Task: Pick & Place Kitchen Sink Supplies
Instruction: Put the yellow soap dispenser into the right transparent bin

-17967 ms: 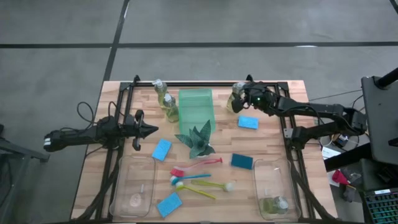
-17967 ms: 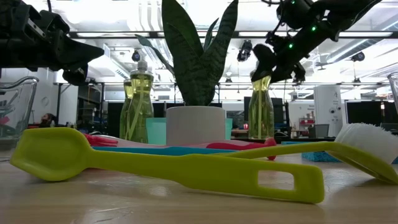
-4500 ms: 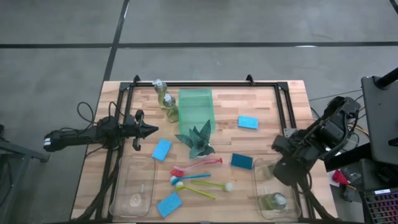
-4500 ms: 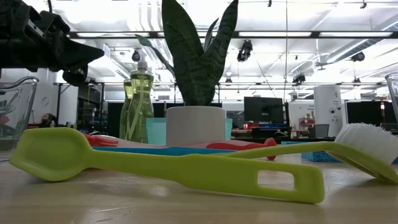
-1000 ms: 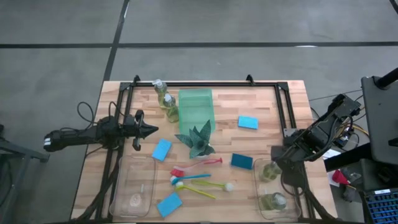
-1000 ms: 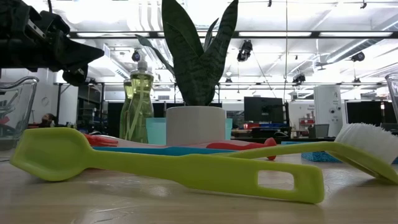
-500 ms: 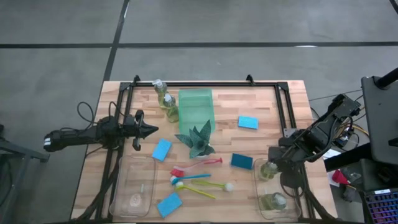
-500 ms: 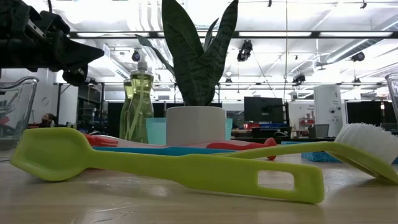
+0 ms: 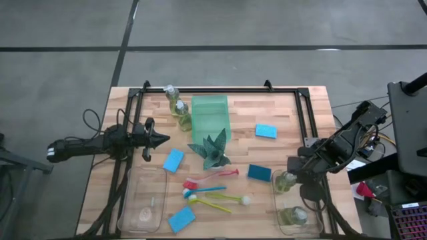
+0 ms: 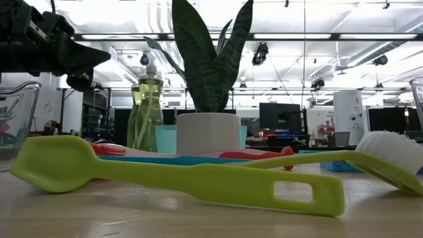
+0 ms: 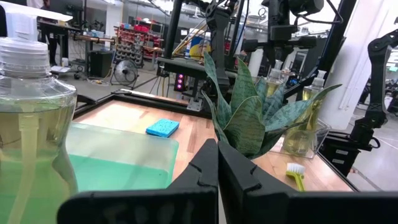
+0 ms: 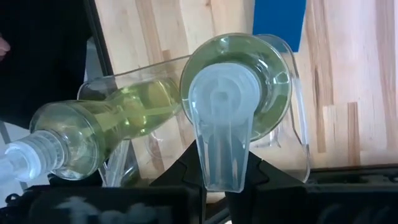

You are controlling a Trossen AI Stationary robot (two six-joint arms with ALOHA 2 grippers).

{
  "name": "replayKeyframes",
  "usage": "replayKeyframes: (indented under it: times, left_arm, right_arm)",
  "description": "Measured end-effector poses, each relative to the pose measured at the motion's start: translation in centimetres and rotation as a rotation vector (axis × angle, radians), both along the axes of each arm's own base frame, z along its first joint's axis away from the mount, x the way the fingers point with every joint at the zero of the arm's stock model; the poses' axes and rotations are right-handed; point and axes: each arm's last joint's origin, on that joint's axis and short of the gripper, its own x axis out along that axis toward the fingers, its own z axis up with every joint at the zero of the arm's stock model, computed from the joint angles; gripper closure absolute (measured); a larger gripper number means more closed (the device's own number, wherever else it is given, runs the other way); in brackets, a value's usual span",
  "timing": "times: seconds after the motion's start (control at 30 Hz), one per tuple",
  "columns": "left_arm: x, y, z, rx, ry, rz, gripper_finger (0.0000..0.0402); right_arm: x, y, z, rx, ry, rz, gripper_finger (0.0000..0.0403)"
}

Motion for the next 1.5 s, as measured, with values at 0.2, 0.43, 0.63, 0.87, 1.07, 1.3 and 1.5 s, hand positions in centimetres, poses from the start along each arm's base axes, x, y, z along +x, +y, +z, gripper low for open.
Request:
replayKeyframes:
  times: [0.2,0.43,0.63,0.87,1.07,1.3,1.5]
  left_arm:
    - [0.0,0.0,0.0,0.0,-0.001,0.0,0.0401]
    - [0.0,0.0,0.0,0.0,0.0,0.0,0.0401]
    - [0.0,0.0,0.0,0.0,0.0,0.0,0.0401]
    - [0.0,0.0,0.0,0.0,0.0,0.0,0.0401]
    - [0.0,0.0,0.0,0.0,0.0,0.0,0.0401]
    - [0.0,0.0,0.0,0.0,0.0,0.0,0.0401]
    - [0.0,0.0,0.0,0.0,0.0,0.0,0.0401]
  right_arm:
    - [0.0,0.1,0.0,0.018,0.016,-0.009,0.0369]
    - [-0.3,-0.1,-0.1,0.015,0.056,-0.041,0.0363]
    - [-0.3,-0.1,-0.1,0.017,0.072,-0.065,0.0312]
    - [-0.9,-0.3,-0.2,0.041,0.179,-0.088,0.0243]
    - [-1.8,-0.7,-0.3,0.022,0.303,-0.11,0.0221]
    - [-2.3,-1.2,0.1,0.036,0.282,-0.136,0.0242]
    - [-3.6,-2.7,1.2,0.017,0.148,-0.184,0.0298]
